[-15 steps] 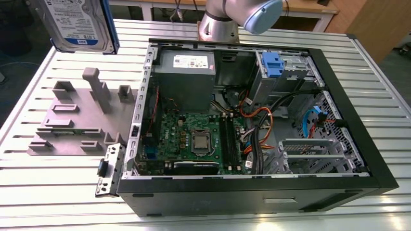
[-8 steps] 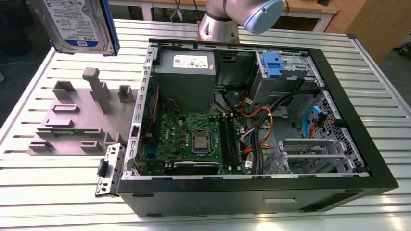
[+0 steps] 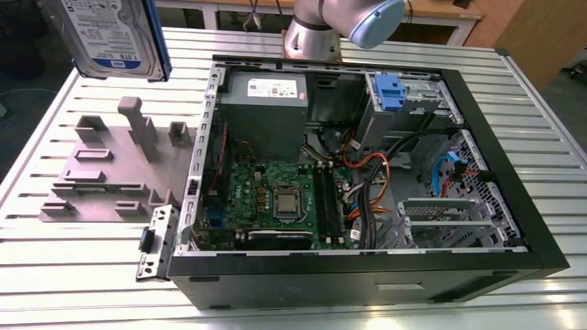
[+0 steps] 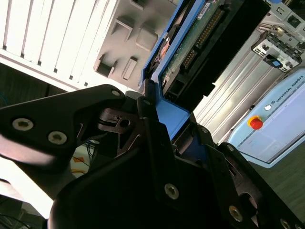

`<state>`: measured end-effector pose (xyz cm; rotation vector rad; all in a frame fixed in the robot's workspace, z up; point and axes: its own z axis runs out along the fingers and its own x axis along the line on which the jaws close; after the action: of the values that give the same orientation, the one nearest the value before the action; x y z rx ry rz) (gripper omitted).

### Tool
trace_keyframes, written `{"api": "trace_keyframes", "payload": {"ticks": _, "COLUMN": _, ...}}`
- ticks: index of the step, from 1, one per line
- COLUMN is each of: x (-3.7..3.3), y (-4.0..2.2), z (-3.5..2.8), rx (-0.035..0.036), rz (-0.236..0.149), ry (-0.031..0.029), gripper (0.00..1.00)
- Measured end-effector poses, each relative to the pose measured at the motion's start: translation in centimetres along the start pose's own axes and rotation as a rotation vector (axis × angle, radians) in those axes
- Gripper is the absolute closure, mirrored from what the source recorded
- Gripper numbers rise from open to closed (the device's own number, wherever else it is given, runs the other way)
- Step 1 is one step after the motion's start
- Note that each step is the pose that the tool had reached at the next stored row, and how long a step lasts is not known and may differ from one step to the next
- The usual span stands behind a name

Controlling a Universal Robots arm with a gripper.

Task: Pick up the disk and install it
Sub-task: 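Pick up the disk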

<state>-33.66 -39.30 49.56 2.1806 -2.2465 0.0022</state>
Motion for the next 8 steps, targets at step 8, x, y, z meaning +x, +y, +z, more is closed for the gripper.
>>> {"api": "trace_keyframes", "payload": {"ticks": 8, "x": 0.15, "y": -0.14, "z": 0.01, "rx": 0.0, "rz": 0.0, "ry": 0.0001, "gripper": 0.64}}
